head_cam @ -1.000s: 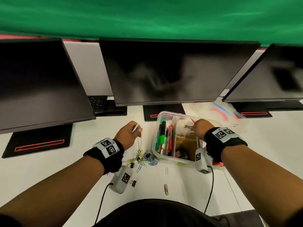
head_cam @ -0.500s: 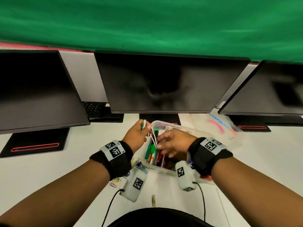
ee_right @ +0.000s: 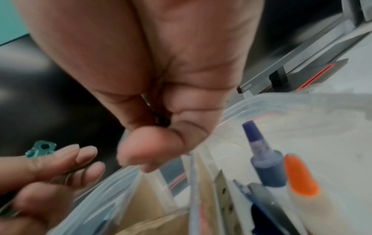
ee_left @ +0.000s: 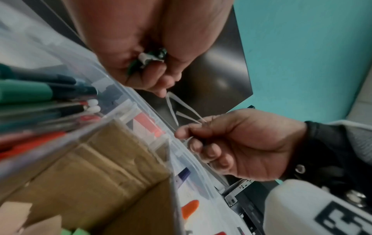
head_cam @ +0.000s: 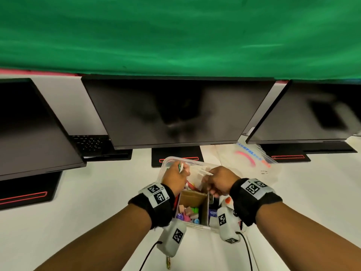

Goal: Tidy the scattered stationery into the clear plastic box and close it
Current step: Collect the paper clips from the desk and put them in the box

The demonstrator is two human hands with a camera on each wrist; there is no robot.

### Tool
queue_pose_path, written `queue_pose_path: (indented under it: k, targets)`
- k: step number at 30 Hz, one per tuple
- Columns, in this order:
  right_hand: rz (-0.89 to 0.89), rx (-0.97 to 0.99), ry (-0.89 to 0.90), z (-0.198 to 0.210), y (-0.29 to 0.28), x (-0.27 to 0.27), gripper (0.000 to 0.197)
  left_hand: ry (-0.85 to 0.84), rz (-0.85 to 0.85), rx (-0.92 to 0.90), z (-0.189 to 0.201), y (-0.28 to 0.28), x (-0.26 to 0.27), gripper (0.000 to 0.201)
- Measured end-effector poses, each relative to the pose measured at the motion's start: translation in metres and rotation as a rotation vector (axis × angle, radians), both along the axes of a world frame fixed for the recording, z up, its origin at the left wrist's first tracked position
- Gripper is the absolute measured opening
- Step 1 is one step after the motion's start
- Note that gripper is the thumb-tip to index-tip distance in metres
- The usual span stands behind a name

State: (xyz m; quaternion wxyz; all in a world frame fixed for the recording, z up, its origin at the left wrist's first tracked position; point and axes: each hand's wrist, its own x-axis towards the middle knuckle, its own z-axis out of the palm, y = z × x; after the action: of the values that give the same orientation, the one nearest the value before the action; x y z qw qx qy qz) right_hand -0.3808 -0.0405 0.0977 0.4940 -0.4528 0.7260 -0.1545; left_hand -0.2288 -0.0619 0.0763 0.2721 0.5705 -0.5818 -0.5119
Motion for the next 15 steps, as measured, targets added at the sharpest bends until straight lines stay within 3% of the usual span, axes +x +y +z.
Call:
queue_pose_path:
  k: [3, 6, 8, 11, 12, 15]
  targets:
    - [0.049, 0.026, 0.145, -0.004, 0.0, -0.01, 0.024, -0.006, -0.058, 0.14, -0.012, 0.002, -0.01, 0.026]
    - [0.111, 0.052, 0.155, -0.01, -0.002, -0.009, 0.024, -0.053, -0.04, 0.177, -0.017, 0.003, -0.019, 0.043]
    - [0.147, 0.054, 0.128, -0.014, -0.002, -0.005, 0.022, 0.061, -0.008, 0.233, -0.017, 0.001, -0.024, 0.054]
    - [0.178, 0.015, 0.113, -0.022, -0.002, -0.004, 0.029, 0.188, 0.037, 0.307, -0.021, -0.002, -0.03, 0.09]
    - [0.179, 0.003, 0.109, -0.024, -0.002, -0.004, 0.029, 0.21, 0.052, 0.331, -0.023, -0.003, -0.03, 0.086]
    - [0.195, -0.016, 0.095, -0.024, 0.001, -0.006, 0.015, 0.307, 0.096, 0.39, -0.017, 0.001, -0.029, 0.007]
